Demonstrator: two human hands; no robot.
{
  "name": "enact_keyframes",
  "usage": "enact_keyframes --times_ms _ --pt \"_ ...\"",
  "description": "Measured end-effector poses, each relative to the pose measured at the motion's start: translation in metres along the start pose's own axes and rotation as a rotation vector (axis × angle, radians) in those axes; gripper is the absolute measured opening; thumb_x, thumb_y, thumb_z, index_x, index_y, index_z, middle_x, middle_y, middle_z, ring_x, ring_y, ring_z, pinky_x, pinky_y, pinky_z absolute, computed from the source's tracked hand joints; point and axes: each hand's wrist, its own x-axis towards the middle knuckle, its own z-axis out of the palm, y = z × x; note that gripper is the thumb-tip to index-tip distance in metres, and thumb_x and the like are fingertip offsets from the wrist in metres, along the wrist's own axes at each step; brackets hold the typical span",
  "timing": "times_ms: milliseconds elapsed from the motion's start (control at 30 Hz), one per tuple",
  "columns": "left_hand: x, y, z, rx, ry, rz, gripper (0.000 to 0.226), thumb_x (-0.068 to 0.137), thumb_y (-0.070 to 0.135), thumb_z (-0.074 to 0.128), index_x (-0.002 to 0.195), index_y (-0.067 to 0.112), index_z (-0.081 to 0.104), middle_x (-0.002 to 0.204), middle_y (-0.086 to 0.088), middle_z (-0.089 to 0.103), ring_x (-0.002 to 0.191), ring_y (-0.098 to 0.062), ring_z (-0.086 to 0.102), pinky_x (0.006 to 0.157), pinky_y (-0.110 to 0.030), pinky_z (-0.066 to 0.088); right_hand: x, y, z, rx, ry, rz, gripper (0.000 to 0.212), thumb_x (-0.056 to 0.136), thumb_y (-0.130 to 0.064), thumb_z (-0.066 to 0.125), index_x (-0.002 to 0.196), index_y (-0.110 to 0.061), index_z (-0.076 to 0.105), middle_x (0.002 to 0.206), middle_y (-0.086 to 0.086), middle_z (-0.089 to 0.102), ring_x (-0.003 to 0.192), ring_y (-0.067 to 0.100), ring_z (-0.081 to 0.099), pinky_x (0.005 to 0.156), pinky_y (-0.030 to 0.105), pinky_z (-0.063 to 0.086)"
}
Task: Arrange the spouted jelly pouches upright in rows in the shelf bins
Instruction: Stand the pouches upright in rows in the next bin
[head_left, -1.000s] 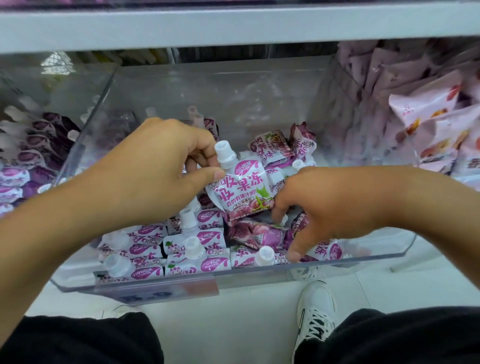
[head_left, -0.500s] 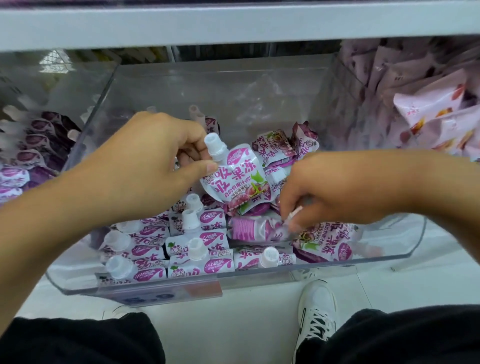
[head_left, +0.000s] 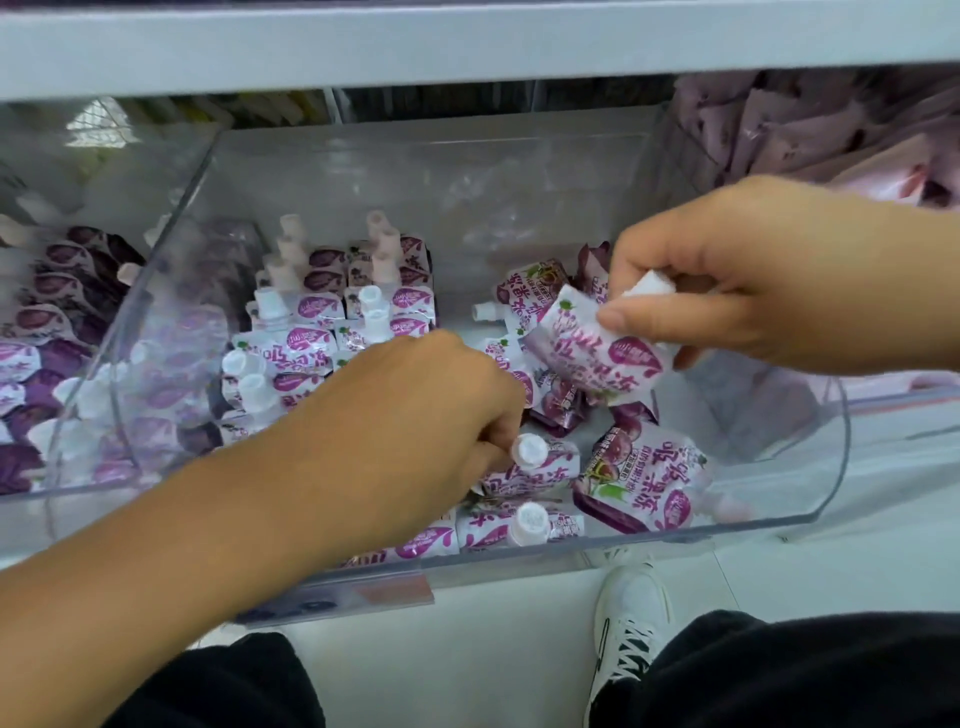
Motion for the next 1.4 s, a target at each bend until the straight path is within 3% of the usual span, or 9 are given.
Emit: enact_keyframes --times_ms 133,400,567,667,867,967,1067,1233,1400 --pt "0.002 -0.011 -0.006 -0.101 -0.128 -0.031 0.010 0.084 0.033 0.072 0.077 0.029 0.068 0.055 0.016 0.056 0.057 0.000 0.057 0.055 -0.021 0.042 0.007 -0.004 0.016 0.080 -0.095 -0.077 0.041 0.082 -0.061 0.046 0.076 -0.022 0.056 0.068 -0.006 0.061 0.061 0.012 0.056 0.058 0.031 0.045" --pt "-0.002 -0.022 -0.019 -0.210 -0.225 -0.009 0.018 0.074 0.048 0.077 0.074 0.031 0.074 0.067 0.019 0.069 0.068 0.003 0.065 0.065 -0.019 0.052 0.018 -0.015 0.040 0.212 -0.237 -0.070 0.039 0.093 -0.053 0.040 0.082 -0.016 0.048 0.067 -0.004 0.047 0.059 0.011 0.043 0.058 0.025 0.040" --pt "-0.003 -0.029 -0.027 -0.299 0.052 -0.055 0.039 0.053 0.068 0.074 0.071 0.035 0.068 0.065 0.018 0.065 0.061 0.009 0.057 0.056 -0.010 0.043 0.030 -0.015 0.053 0.308 -0.354 -0.064 0.023 0.097 -0.034 0.055 0.086 -0.014 0.056 0.060 -0.001 0.053 0.051 0.007 0.042 0.050 0.019 0.038" --pt "0.001 -0.029 -0.016 -0.210 0.020 -0.027 0.032 0.065 0.061 0.076 0.086 0.039 0.067 0.076 0.027 0.064 0.078 0.011 0.057 0.067 -0.010 0.044 0.032 -0.012 0.046 0.252 -0.337 -0.031 0.006 0.089 -0.021 0.068 0.094 -0.024 0.069 0.078 -0.013 0.070 0.067 0.002 0.065 0.067 0.025 0.055" --pt "0.006 -0.025 -0.010 -0.233 0.016 -0.054 0.027 0.075 0.055 0.072 0.084 0.034 0.059 0.073 0.019 0.067 0.071 0.003 0.061 0.070 -0.025 0.053 0.039 -0.001 0.033 -0.261 -0.119 0.054 0.060 0.077 -0.029 0.078 0.130 -0.038 0.052 0.126 -0.009 0.059 0.112 0.016 0.054 0.093 0.035 0.047" --pt "0.009 -0.021 -0.009 -0.271 0.042 -0.089 0.034 0.076 0.054 0.072 0.093 0.037 0.048 0.078 0.019 0.068 0.069 0.001 0.059 0.065 -0.024 0.050 0.051 -0.007 0.054 -0.299 -0.223 0.075 0.061 0.084 -0.031 0.072 0.137 -0.034 0.044 0.116 -0.003 0.059 0.102 0.022 0.056 0.079 0.032 0.046" --pt "0.013 -0.019 -0.005 -0.248 0.010 -0.094 0.026 0.079 0.046 0.074 0.098 0.035 0.061 0.078 0.018 0.068 0.069 0.002 0.060 0.070 -0.026 0.053 0.061 -0.011 0.062 -0.335 -0.204 0.070 0.042 0.086 -0.023 0.069 0.124 -0.029 0.052 0.101 -0.001 0.056 0.086 0.023 0.056 0.068 0.034 0.046" --pt "0.018 -0.023 -0.002 -0.294 -0.082 -0.085 0.007 0.086 0.035 0.071 0.087 0.031 0.066 0.074 0.013 0.070 0.068 -0.002 0.065 0.072 -0.033 0.055 0.064 -0.006 0.057 -0.223 -0.147 -0.020 0.020 0.092 -0.031 0.062 0.108 -0.019 0.066 0.096 0.005 0.063 0.091 0.027 0.061 0.078 0.040 0.051" --pt "0.018 -0.024 -0.007 -0.355 -0.102 -0.065 0.009 0.083 0.034 0.075 0.085 0.029 0.068 0.071 0.014 0.072 0.068 0.001 0.067 0.072 -0.028 0.055 0.064 -0.001 0.038 -0.054 -0.118 -0.047 0.043 0.097 -0.049 0.045 0.072 -0.016 0.057 0.074 0.008 0.058 0.071 0.027 0.056 0.069 0.042 0.049"
